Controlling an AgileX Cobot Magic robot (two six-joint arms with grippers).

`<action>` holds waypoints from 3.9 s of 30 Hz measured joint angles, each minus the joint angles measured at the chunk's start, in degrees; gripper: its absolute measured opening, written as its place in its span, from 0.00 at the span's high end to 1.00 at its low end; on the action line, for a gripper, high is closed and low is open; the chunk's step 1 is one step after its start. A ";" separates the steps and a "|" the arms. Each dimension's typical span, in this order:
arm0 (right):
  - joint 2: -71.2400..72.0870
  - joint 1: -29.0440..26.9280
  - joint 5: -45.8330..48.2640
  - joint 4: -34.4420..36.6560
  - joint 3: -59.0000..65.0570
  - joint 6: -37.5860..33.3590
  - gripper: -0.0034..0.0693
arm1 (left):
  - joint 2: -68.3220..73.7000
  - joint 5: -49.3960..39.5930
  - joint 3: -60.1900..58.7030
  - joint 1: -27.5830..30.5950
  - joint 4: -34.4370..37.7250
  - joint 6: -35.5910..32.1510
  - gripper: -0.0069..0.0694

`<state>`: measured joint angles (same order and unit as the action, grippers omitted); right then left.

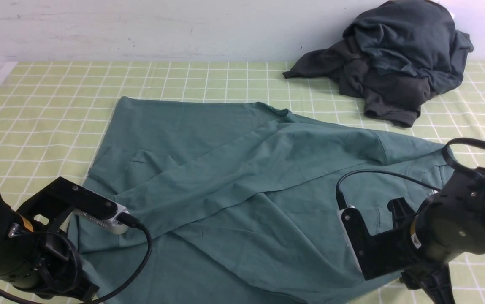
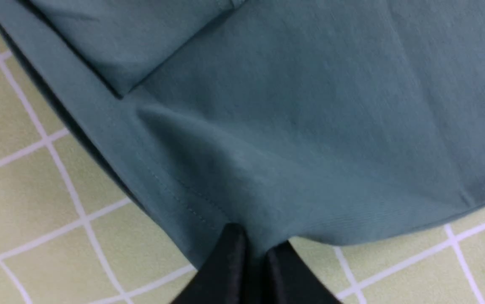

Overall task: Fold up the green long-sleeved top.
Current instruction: Use both arms simultaneously to clamp the lower edge of the clothing fabric, then use both arms to drag the lower edge of the fabric forward and fold it over the upper edge, then use the right arm to clamp the right edge of the fabric

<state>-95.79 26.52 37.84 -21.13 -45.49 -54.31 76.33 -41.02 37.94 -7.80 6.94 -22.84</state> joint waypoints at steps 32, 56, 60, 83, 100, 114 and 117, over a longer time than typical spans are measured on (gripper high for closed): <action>-5.95 -13.24 0.45 -3.58 -29.10 34.31 0.95 | 23.32 8.32 42.21 4.37 -6.50 23.34 0.90; -23.81 -14.26 13.73 0.77 -57.25 52.19 0.53 | 46.15 3.73 71.74 7.55 -8.27 27.62 0.40; -22.14 -12.00 14.30 12.88 -60.32 46.89 0.75 | 39.97 -1.51 71.88 7.22 -8.40 27.39 0.44; -48.18 -10.74 -8.87 33.00 -82.93 38.93 0.91 | -8.58 -3.17 28.34 2.44 -13.19 22.84 0.79; -24.18 -31.88 32.51 24.38 -67.01 48.70 0.80 | -22.15 -6.91 5.46 2.48 -5.17 19.92 0.79; -26.59 -39.25 21.78 32.07 -47.94 49.07 0.21 | -27.83 0.57 0.34 2.48 -0.59 18.17 0.79; -28.18 -38.81 21.81 33.78 -47.94 48.95 0.22 | -27.83 0.74 0.34 2.48 -0.01 18.17 0.79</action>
<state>-123.97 -12.29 59.66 12.65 -93.43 -5.37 48.51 -40.28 38.28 -5.32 6.94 -4.67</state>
